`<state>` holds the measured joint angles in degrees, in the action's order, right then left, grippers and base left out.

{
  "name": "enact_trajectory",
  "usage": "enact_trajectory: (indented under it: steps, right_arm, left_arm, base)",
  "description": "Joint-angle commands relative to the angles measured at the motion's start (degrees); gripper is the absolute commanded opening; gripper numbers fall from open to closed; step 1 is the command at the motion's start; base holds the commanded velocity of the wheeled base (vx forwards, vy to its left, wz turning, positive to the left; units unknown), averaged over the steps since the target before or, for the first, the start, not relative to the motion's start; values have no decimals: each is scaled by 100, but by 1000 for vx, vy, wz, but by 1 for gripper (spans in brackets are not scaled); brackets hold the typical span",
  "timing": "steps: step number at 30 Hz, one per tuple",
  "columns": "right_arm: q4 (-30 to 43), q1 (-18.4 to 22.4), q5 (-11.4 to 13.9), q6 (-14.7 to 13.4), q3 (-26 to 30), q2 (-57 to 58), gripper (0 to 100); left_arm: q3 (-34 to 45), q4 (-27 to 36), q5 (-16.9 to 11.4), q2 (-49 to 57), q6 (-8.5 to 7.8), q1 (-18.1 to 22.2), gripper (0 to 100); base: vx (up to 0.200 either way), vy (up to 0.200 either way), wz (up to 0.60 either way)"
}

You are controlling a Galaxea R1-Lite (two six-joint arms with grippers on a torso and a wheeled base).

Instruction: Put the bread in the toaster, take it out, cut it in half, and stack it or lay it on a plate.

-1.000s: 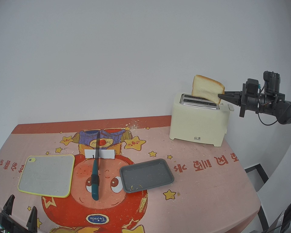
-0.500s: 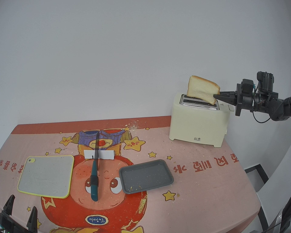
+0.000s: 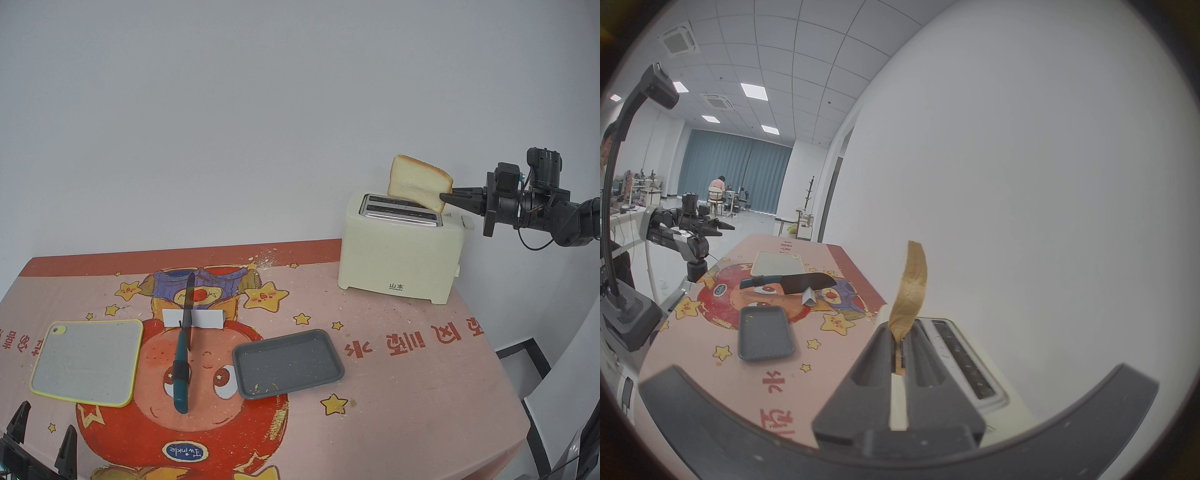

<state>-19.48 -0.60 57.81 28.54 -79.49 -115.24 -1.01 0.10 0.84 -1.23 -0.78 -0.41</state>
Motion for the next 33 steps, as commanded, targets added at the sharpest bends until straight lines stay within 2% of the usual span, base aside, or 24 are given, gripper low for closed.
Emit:
enact_trajectory:
  steps: [1, 8, 17, 33]
  right_arm:
    - [-3, -19, 2, 3, -66, -113, 0]
    - [-38, -72, -6, 3, -93, -280, 0]
    - [6, -116, 2, 3, -435, -465, 0]
    - [6, -195, -6, 11, -462, -658, 0]
  left_arm:
    - [101, -1, 4, 0, -1, -2, 100]
    - [101, -1, 4, 0, -1, -2, 100]
    - [101, -1, -5, 0, -1, -2, 100]
    - [101, -1, 4, 0, 8, -2, 100]
  base:
    - [0, 0, 0]
    - [0, 0, 0]
    - [0, 0, 0]
    - [0, 0, 0]
